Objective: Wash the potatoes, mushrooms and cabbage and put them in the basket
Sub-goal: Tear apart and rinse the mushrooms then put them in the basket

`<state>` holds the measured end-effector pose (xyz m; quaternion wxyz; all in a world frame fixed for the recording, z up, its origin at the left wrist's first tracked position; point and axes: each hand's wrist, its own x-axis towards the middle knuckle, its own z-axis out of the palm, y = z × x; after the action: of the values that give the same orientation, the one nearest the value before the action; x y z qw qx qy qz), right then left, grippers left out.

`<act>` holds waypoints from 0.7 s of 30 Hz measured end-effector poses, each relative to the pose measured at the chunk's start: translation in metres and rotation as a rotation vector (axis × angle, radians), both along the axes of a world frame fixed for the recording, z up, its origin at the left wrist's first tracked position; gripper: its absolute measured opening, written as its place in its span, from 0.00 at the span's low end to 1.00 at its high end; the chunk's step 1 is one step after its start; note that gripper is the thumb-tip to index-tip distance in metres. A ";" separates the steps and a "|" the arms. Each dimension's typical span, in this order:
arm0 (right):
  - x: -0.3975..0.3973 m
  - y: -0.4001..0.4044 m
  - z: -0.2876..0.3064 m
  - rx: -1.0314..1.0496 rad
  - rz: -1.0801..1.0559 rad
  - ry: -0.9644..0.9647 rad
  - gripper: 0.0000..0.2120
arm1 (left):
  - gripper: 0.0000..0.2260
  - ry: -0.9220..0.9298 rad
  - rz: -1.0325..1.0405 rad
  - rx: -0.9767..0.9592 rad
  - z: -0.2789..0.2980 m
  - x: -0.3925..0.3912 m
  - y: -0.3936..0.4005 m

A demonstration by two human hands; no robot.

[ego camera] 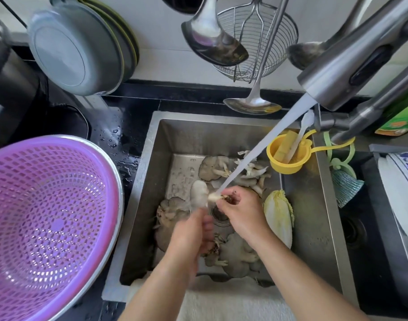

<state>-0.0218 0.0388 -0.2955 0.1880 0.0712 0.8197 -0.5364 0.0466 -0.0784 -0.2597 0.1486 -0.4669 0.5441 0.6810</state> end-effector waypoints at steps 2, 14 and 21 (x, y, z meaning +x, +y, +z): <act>0.008 -0.007 0.001 0.023 0.017 0.034 0.04 | 0.20 -0.028 0.101 0.382 0.002 -0.007 0.008; 0.019 -0.022 0.012 0.259 0.121 0.249 0.03 | 0.15 0.108 0.507 0.575 -0.001 -0.027 0.019; -0.003 -0.014 0.017 -0.119 -0.143 -0.205 0.06 | 0.14 0.124 0.385 0.449 -0.018 -0.042 0.020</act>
<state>-0.0249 0.0250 -0.2789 0.2360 0.1725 0.7557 -0.5860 0.0050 -0.0588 -0.2781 0.0827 -0.4748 0.2894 0.8271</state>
